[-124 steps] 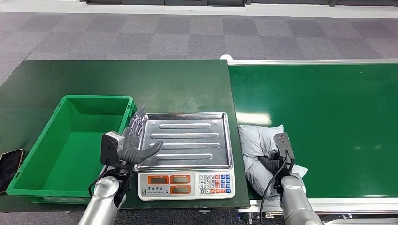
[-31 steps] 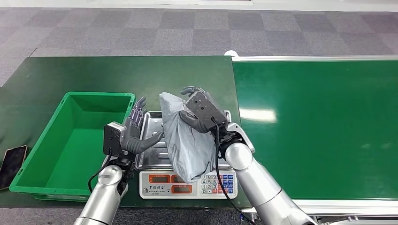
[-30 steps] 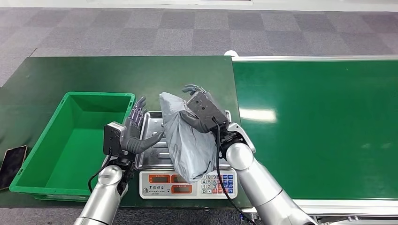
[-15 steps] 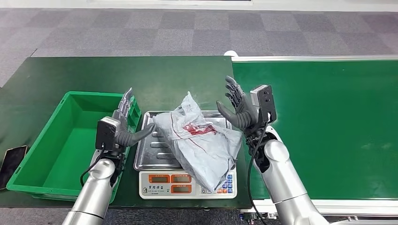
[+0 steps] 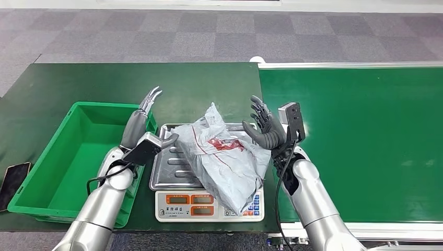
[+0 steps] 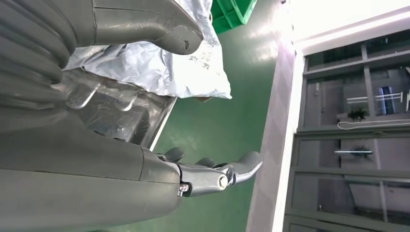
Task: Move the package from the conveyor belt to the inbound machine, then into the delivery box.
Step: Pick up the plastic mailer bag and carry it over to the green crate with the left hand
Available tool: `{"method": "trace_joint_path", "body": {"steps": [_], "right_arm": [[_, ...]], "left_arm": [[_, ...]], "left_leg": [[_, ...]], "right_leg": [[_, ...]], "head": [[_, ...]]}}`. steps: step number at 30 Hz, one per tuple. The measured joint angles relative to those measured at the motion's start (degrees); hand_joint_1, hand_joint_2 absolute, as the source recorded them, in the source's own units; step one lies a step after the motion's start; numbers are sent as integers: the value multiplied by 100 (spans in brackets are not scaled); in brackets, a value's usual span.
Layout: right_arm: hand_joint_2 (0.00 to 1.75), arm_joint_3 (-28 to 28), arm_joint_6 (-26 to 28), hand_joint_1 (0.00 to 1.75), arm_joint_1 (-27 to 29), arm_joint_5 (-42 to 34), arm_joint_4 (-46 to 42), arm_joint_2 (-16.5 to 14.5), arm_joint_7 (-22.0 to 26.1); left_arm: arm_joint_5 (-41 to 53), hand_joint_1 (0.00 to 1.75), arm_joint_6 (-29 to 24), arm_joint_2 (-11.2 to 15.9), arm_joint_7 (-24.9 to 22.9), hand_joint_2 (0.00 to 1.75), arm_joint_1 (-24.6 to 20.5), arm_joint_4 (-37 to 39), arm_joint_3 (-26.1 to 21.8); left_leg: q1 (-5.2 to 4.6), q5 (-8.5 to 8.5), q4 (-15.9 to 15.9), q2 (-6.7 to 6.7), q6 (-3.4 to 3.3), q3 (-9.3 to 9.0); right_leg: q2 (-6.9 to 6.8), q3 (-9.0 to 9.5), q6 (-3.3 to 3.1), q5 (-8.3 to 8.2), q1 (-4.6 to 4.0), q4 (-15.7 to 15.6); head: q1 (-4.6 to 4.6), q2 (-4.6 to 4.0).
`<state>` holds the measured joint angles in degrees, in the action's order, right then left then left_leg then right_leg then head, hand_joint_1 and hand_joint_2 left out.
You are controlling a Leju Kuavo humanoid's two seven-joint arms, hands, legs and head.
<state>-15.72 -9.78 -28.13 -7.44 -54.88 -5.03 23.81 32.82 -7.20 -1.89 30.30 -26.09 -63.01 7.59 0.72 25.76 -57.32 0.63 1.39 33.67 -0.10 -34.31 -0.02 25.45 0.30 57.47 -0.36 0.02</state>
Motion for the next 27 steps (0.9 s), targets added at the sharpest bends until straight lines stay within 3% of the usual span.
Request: {"method": "trace_joint_path", "body": {"steps": [4, 9, 14, 21, 25, 27], "right_arm": [[175, 0, -150, 0, -102, -27, 129, -31, 56], [175, 15, -179, 0, -172, -81, 191, -58, 120], [175, 95, -211, 0, -176, -197, 115, -33, 106], [175, 150, -245, 0, -270, -289, 33, 7, 19], [175, 155, -218, 0, -276, -370, -12, 39, 16], [175, 155, -220, 0, -269, -425, -42, 53, 9]], "left_arm": [[873, 0, 345, 26, 185, 175, -378, 498, 463], [1755, 0, 870, 27, 655, 175, -1171, 1704, 1364], [2118, 0, 964, 21, 804, 175, -1783, 2475, 2016], [2373, 0, 1201, 5, 929, 175, -2184, 2924, 2714], [1982, 175, 1609, 22, 955, 175, -2344, 2901, 3162], [1612, 175, 1877, 46, 955, 175, -2401, 2781, 3426]], "left_leg": [[0, -5, -2, -5, -5, 1], [0, -11, -3, -3, -3, 0], [-1, -13, -3, -3, -5, 0], [-1, -14, -3, -5, -5, -1], [-2, -17, -3, -7, -9, -1], [-2, -18, -4, -8, -10, -1]], "right_leg": [[-7, 0, 0, -2, 1, 0], [-6, -1, -1, -12, 1, 1], [-5, 0, -1, -14, 1, 1], [-6, 5, -1, -14, 1, 1], [-10, 6, 0, -14, 1, 1], [-11, 7, 1, -15, 2, 1]], "head": [[-1, 0], [0, 0], [0, 0], [-1, 0], [0, 0], [-1, 0]]}}
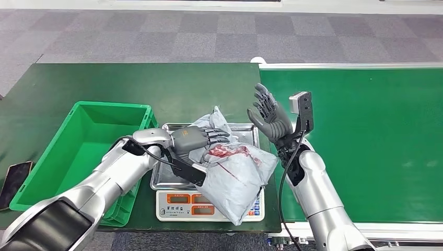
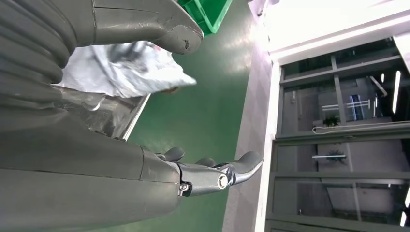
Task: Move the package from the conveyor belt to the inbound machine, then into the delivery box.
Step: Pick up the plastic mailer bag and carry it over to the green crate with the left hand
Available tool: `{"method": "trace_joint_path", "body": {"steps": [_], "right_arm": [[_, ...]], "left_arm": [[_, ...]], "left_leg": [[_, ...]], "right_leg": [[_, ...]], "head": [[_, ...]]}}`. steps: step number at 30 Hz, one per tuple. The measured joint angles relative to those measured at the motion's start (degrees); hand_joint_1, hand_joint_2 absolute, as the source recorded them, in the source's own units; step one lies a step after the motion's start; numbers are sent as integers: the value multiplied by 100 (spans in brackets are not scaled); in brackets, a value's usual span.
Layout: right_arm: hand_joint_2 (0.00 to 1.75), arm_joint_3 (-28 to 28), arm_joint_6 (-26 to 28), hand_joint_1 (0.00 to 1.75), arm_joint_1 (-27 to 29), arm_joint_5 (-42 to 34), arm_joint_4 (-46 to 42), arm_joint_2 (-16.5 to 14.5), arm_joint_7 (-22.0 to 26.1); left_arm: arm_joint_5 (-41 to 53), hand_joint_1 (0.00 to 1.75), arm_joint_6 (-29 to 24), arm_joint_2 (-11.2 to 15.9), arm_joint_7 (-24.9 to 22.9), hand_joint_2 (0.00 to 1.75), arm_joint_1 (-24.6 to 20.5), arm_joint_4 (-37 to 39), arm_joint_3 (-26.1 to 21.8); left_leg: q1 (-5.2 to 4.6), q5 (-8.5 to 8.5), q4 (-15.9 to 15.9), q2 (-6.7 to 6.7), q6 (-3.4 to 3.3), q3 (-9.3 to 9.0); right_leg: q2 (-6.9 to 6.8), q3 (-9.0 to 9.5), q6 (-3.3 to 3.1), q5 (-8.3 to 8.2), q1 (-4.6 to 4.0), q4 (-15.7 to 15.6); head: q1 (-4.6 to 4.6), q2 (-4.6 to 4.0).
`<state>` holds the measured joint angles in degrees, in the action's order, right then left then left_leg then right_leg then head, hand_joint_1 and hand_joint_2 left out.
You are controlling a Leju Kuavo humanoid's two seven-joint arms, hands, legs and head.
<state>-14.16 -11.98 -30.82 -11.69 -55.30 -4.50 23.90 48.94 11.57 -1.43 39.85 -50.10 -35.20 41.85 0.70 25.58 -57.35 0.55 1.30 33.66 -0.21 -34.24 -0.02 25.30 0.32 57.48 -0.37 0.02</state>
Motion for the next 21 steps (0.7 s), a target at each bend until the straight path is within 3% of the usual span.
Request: {"method": "trace_joint_path", "body": {"steps": [7, 21], "right_arm": [[175, 0, -19, 0, 104, -81, -101, 13, 3], [175, 82, -31, 0, 508, -101, -364, 50, 31]], "left_arm": [[-577, 175, 411, 160, -189, 175, -35, -616, 561], [-49, 175, -556, 1114, -1161, 175, -19, -2165, 747]], "left_leg": [[-1, 1, 0, 0, 0, 2], [1, -1, 2, 3, 3, 4]], "right_leg": [[3, -3, 0, 0, 0, 0], [6, -12, -1, 0, -2, 7]], "head": [[1, 0], [-1, 0]]}}
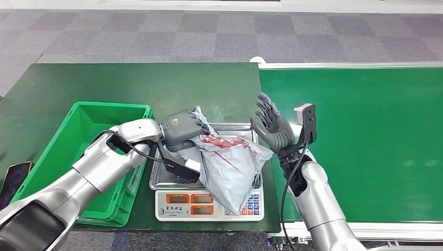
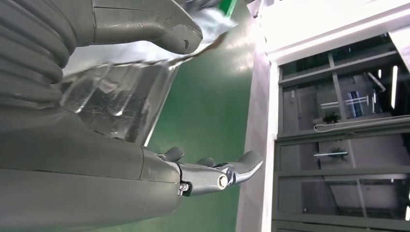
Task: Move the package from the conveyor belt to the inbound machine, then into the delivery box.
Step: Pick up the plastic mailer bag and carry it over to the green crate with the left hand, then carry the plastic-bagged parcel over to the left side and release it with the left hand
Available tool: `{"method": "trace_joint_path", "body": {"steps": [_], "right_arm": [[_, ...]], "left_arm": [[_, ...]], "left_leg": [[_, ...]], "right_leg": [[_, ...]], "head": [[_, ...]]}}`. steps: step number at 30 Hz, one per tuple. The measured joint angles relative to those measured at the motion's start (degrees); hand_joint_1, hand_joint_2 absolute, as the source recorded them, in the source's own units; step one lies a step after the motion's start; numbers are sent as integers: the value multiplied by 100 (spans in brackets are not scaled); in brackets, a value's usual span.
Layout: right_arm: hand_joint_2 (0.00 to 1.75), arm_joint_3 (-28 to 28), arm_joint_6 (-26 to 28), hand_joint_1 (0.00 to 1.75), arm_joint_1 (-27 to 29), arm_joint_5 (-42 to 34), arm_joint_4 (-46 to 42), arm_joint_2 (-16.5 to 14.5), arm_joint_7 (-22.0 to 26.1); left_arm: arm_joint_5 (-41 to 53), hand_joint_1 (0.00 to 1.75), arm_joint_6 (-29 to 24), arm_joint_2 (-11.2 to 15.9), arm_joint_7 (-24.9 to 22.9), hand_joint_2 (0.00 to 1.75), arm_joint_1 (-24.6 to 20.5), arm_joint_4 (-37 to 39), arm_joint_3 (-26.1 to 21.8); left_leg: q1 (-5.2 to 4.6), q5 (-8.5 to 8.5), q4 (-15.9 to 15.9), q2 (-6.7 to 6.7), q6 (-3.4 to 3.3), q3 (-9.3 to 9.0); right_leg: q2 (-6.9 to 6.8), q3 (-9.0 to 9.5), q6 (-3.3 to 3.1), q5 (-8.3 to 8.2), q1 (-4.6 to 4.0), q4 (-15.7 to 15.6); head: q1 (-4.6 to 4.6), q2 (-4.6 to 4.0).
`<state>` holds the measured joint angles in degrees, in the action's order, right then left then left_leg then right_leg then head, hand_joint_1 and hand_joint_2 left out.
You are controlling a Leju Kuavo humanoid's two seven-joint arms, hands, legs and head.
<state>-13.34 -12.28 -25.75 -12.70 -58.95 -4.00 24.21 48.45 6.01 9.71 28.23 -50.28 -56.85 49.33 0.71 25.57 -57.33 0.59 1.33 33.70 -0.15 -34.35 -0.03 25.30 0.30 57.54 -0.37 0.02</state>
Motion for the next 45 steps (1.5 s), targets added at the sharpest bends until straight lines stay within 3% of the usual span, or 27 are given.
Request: {"method": "trace_joint_path", "body": {"steps": [10, 14, 18, 21, 28, 31, 35, 40, 45], "right_arm": [[175, 42, 57, 0, 93, -52, -35, 54, 77], [175, 83, 143, 0, 100, -62, -53, 63, 75], [175, 176, 242, 0, 218, 23, -240, 68, -10], [175, 254, 261, 0, 354, 78, -377, 86, -34], [175, 304, 258, 0, 445, 118, -504, 94, -38], [175, 326, 281, 0, 498, 120, -566, 94, -39], [175, 405, 304, 0, 676, 117, -732, 93, -87], [175, 424, 377, 0, 717, 146, -769, 85, -131], [175, 430, 498, 0, 632, 195, -745, 10, -126]], "left_arm": [[436, 175, -213, 430, -403, 175, -85, -945, -146], [932, 175, -660, 574, -964, 175, -33, -1009, -341], [1322, 175, -1339, 769, -1475, 175, 345, -992, -1061], [1413, 175, -1620, 889, -1555, 175, 681, -980, -1712], [1519, 175, -1638, 973, -1571, 175, 1048, -979, -2414], [1412, 175, -1610, 1005, -1952, 175, 1177, -980, -2679], [961, 175, -1495, 1263, -2476, 175, 1436, -960, -3480], [975, 175, -1590, 1628, -2848, 175, 2097, -1116, -4545], [1476, 175, -1900, 1678, -3185, 175, 2847, -1573, -5306]], "left_leg": [[-2, 1, -1, 0, 0, 4], [-1, 0, 0, 2, 0, 5], [1, 1, 3, 20, 2, 3], [1, 1, 5, 21, 2, 5], [0, 0, 5, 9, 2, 18], [-1, 1, 4, 18, 2, 19], [3, 4, 6, 40, 4, 19], [11, 2, 13, 45, 10, 19], [11, 2, 12, 31, 11, 25]], "right_leg": [[0, -3, 0, 0, 2, -1], [1, -3, 0, 0, 1, 1], [18, -10, -2, 0, 1, 2], [23, -17, -5, 2, 1, 2], [8, -19, -6, 3, 0, 1], [14, -19, -4, 1, 2, 1], [34, -31, -8, -2, 2, 2], [41, -38, -22, 6, 1, 4], [26, -39, -28, 11, -6, 4]], "head": [[1, 0], [2, 0], [0, 0], [-1, 0], [1, 0], [2, 0], [-1, 0], [-1, 0], [0, 0]]}}
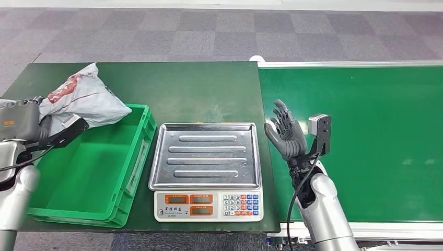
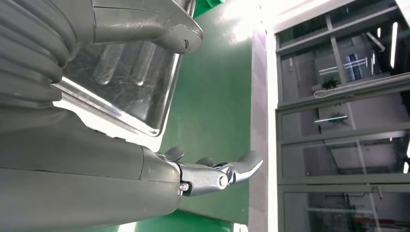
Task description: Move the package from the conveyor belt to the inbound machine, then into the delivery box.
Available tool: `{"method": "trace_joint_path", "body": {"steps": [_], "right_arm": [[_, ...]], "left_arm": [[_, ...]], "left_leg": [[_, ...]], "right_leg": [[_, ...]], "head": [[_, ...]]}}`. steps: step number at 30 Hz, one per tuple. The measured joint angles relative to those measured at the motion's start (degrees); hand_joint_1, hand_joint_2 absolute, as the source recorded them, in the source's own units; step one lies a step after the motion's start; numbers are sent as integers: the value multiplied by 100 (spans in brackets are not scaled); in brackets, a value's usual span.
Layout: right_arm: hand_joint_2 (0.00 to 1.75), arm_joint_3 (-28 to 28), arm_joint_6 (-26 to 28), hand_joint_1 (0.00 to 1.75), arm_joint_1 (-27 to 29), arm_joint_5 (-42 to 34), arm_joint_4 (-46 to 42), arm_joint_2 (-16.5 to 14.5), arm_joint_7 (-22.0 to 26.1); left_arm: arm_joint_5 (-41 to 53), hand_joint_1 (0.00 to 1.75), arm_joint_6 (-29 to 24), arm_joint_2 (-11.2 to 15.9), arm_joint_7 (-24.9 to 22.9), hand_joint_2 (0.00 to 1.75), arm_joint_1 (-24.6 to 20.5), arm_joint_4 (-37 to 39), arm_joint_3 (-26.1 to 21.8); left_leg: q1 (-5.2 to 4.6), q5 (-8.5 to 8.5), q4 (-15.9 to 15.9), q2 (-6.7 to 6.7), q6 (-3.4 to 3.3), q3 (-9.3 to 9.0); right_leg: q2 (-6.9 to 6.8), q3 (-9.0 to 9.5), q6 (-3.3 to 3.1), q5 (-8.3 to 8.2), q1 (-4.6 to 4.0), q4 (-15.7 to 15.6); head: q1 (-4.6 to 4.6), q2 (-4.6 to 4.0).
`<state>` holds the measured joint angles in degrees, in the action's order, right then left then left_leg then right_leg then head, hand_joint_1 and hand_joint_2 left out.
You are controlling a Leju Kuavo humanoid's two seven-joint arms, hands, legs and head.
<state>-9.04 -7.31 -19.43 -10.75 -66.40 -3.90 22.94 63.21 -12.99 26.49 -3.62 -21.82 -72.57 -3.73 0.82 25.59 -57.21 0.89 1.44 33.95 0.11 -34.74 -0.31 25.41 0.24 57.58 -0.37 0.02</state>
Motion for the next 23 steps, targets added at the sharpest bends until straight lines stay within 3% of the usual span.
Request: {"method": "trace_joint_path", "body": {"steps": [1, 2, 5, 6, 14, 23], "right_arm": [[175, 1, 19, 0, -3, 5, 0, -18, -1], [175, 3, 33, 0, -3, 10, 0, -36, -3], [175, 36, 50, 0, 0, 34, -1, -86, -15], [175, 53, 52, 0, 4, 46, -1, -100, -25], [175, 97, 3, 0, -13, 99, -2, -131, -120], [175, 98, -61, 0, -47, 144, -2, -150, -192]], "left_arm": [[77, 175, -12, -1, -70, 175, 76, -70, -92], [127, 140, -5, -2, -122, 175, 130, -128, -174], [107, 9, 151, -4, -135, 175, 233, -275, -376], [38, 0, 232, -10, -85, 175, 266, -321, -424], [-1507, 0, 1273, -83, 625, 175, 490, -642, -521], [-1689, 0, 1338, -87, 787, 175, 562, -878, -520]], "left_leg": [[0, 0, -1, -3, 0, 2], [-1, 0, -1, -5, 0, 3], [-3, 0, -3, -8, 0, 4], [-4, 0, -4, -10, -1, 3], [-3, -1, -5, -13, -1, 3], [-1, -1, -5, -13, 0, 4]], "right_leg": [[-3, 0, 0, 0, 0, 0], [-4, 1, 1, 0, 0, 0], [-5, 2, 4, -3, 1, -1], [-5, 2, 5, -3, 1, -2], [-6, 3, 5, -6, 2, -2], [-6, 2, 5, -5, 2, -1]], "head": [[1, 0], [1, 0], [0, 0], [-1, 0], [0, 0], [0, 0]]}}
